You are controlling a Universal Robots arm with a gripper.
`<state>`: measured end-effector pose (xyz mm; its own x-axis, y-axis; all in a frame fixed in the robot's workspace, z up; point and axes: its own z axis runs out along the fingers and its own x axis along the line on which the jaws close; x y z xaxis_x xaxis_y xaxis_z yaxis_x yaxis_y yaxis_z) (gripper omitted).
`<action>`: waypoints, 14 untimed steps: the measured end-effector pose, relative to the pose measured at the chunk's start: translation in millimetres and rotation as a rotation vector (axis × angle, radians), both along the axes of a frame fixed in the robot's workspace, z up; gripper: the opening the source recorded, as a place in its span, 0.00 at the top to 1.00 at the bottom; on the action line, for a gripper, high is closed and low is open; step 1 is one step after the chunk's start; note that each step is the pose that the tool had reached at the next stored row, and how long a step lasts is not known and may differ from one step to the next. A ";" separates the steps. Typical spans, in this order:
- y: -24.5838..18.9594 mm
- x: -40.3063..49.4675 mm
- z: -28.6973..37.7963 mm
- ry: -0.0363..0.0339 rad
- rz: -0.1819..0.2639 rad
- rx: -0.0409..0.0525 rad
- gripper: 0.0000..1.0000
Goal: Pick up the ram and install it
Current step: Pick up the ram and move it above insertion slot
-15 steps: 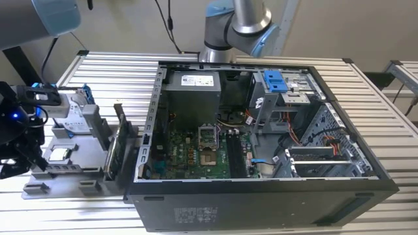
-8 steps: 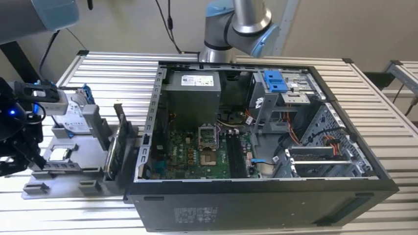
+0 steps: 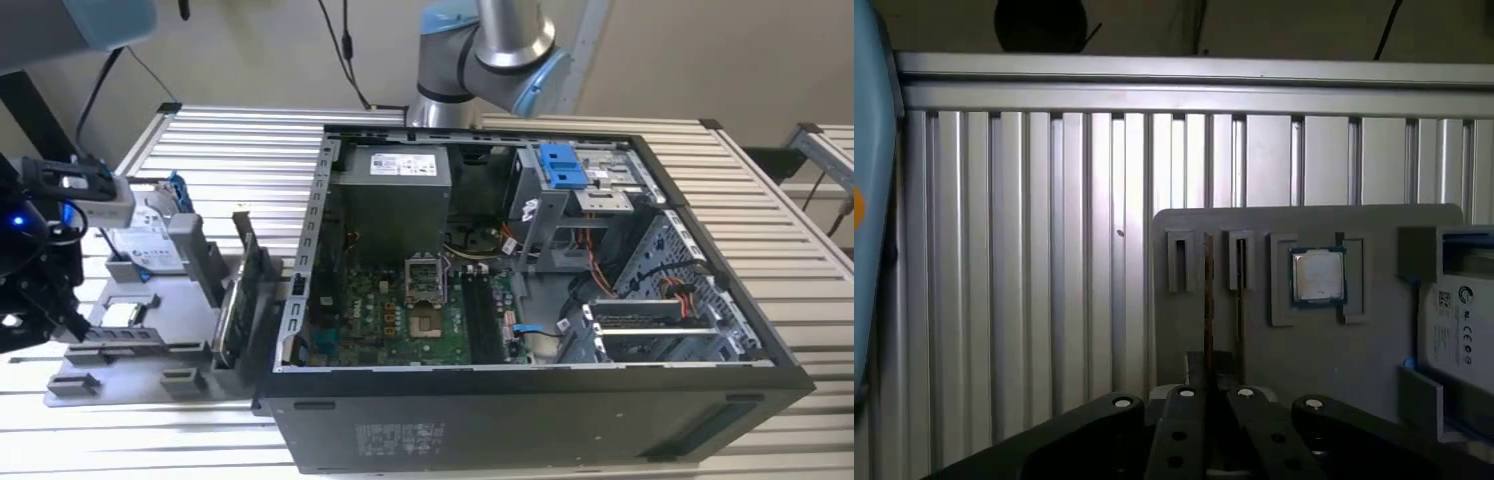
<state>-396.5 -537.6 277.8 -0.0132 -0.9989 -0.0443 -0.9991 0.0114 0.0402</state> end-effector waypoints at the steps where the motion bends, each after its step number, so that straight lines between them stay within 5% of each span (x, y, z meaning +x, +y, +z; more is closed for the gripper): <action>1: 0.0 0.0 0.6 0.0000 0.000 0.0001 0.86; 14: 0.0 0.0 12.1 0.0001 0.000 0.0001 0.86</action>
<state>-396.5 -537.6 289.9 -0.0133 -0.9989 -0.0444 -0.9991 0.0115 0.0403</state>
